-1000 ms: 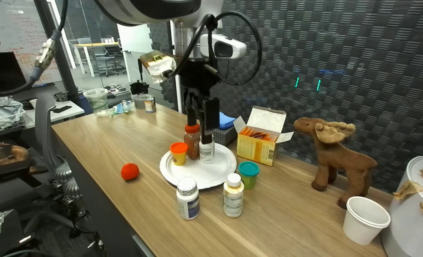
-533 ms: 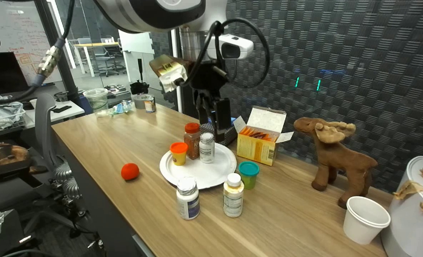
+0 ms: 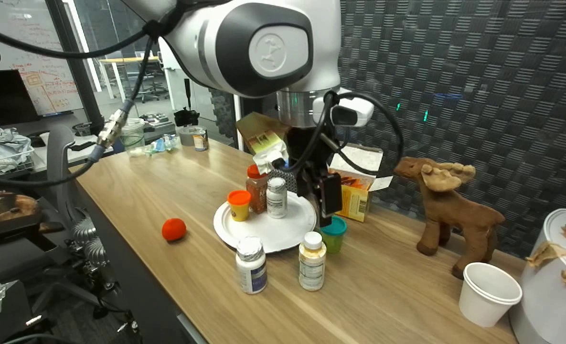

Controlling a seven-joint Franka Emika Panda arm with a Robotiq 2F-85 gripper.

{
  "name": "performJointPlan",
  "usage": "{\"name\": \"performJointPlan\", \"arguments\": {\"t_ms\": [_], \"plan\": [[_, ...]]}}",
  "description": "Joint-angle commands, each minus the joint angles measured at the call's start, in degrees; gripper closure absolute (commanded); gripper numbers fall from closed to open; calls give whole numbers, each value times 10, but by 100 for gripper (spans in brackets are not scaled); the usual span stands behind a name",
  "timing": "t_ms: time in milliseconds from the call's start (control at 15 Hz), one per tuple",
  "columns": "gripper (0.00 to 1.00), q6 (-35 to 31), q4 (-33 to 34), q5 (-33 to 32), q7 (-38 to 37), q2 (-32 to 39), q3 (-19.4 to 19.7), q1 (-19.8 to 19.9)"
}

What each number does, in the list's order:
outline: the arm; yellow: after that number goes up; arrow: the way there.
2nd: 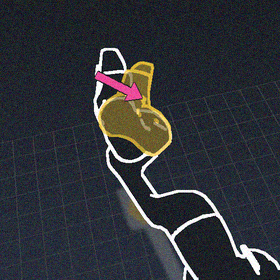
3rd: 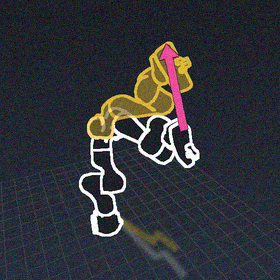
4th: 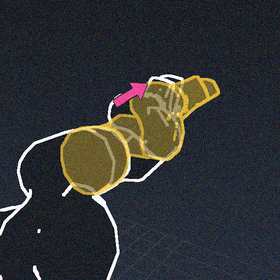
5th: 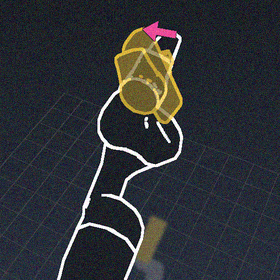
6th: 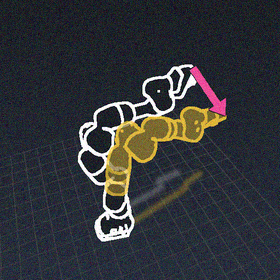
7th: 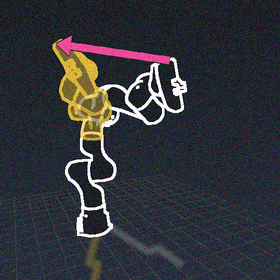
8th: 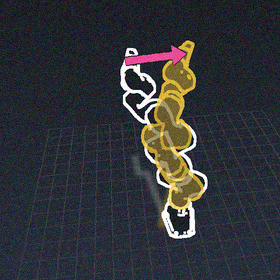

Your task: Put the bottles on the tray

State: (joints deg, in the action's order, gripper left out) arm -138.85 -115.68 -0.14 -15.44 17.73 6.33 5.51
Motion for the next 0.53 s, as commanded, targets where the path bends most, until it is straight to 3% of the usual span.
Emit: {"name": "performJointPlan", "arguments": {"t_ms": [0, 467], "plan": [[0, 3, 43, 6, 15, 33, 11, 7], [0, 46, 101, 38, 60, 82, 2, 33]]}}
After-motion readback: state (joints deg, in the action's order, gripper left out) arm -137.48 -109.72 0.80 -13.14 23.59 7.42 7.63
